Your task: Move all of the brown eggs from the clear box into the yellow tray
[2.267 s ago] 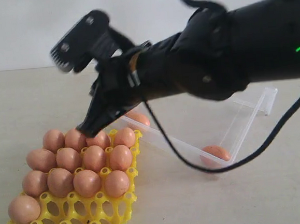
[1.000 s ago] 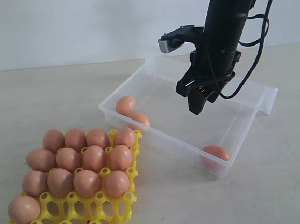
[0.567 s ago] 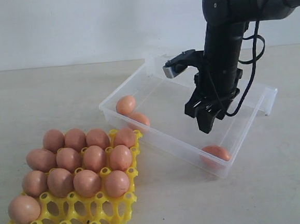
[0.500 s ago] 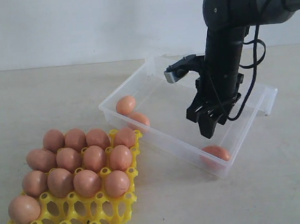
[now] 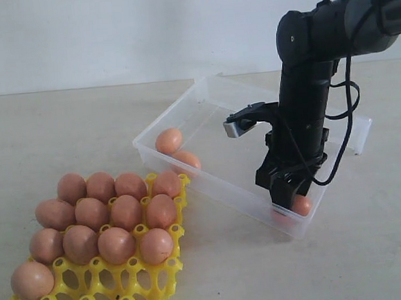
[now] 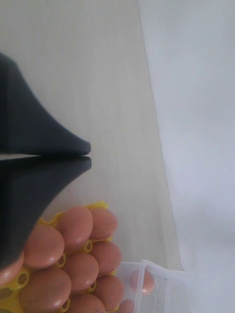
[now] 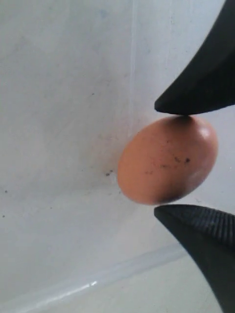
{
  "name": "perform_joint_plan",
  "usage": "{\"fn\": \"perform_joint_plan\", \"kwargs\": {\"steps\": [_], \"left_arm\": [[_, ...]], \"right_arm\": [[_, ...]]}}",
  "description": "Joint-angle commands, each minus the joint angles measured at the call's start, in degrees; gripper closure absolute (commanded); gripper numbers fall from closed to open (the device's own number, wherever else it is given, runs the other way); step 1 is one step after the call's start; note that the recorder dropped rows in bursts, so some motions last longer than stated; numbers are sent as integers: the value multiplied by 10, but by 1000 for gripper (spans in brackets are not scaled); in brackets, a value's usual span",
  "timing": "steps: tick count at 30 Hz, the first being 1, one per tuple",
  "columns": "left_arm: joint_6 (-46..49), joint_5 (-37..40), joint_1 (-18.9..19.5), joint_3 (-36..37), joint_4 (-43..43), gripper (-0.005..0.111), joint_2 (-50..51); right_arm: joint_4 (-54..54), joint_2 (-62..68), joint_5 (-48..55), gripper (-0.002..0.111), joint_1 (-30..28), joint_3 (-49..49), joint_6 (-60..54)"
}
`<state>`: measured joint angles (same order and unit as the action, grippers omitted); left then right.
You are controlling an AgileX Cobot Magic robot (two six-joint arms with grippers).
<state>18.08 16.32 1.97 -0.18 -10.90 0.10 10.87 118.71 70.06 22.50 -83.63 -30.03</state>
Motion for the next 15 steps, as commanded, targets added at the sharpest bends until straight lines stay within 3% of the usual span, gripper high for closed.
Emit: {"fn": "perform_joint_plan", "kwargs": {"steps": [1, 15], "left_arm": [[-1, -2, -5, 2, 0, 111, -1], [-1, -2, -5, 2, 0, 111, -1]], "right_arm": [[-12, -2, -1, 55, -2, 3, -10], [-32, 30, -21, 57, -2, 3, -8]]}}
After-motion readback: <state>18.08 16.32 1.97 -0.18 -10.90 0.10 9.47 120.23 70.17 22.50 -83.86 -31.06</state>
